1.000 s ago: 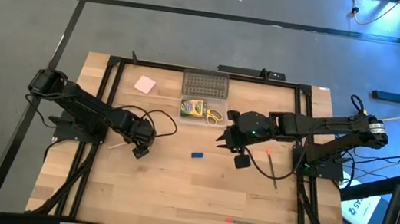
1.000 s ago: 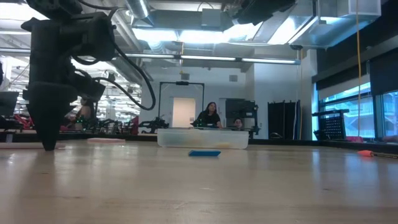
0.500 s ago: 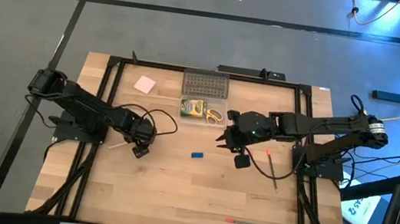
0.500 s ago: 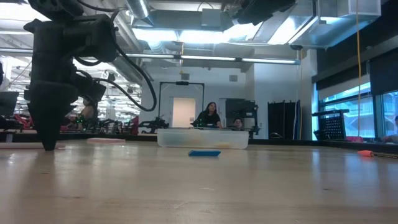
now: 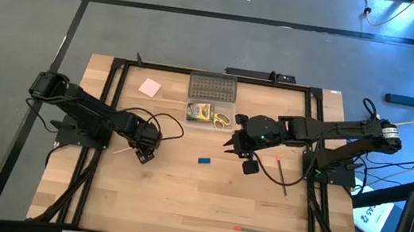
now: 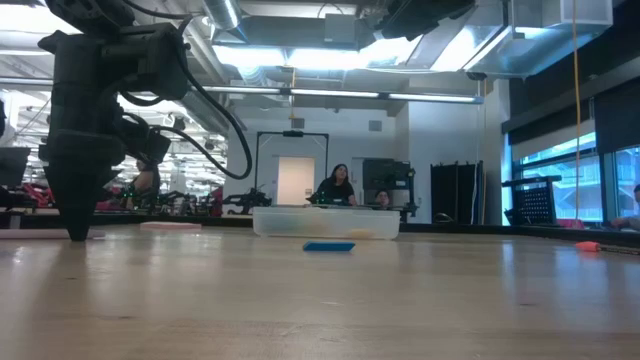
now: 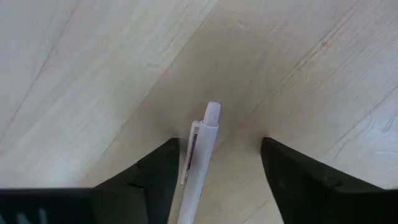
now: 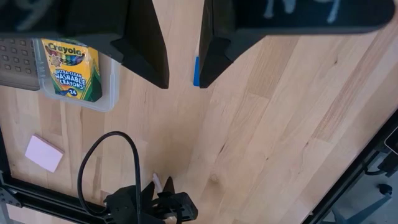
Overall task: Pack school essentials
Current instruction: Put the light pink pen into the black supply box
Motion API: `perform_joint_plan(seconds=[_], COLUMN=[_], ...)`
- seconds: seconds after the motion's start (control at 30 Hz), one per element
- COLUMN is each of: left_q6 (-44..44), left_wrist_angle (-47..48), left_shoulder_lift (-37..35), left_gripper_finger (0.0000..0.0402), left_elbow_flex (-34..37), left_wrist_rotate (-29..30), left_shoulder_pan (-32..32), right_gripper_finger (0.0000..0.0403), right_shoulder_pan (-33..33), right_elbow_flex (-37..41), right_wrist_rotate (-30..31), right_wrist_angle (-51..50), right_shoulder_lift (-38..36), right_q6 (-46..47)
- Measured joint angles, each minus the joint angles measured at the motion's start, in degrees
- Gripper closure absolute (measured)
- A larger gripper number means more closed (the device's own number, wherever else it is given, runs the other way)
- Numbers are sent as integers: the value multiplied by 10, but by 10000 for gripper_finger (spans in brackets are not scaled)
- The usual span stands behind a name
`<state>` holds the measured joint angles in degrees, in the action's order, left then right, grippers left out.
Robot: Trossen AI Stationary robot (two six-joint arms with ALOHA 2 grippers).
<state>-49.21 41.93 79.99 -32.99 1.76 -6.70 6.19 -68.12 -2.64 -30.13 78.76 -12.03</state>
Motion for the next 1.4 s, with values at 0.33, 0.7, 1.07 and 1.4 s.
perform_joint_plan(seconds=[0.33,0.7,1.07,1.4], left_q6=[-2,-2,-2,-2], left_wrist_angle=[0,0,7,10], left_shoulder_lift=[0,0,5,5], left_gripper_finger=[267,323,350,362], left_elbow_flex=[0,0,-19,-46], left_wrist_rotate=[3,10,19,27], left_shoulder_pan=[0,0,0,0], right_gripper_finger=[311,311,311,311], right_shoulder_pan=[0,0,0,0], right_elbow_flex=[0,0,0,0], right_wrist_rotate=[0,0,0,-9], right_wrist_angle=[0,0,0,-13], right_shoulder_lift=[0,0,0,-9], right_q6=[0,0,0,12])
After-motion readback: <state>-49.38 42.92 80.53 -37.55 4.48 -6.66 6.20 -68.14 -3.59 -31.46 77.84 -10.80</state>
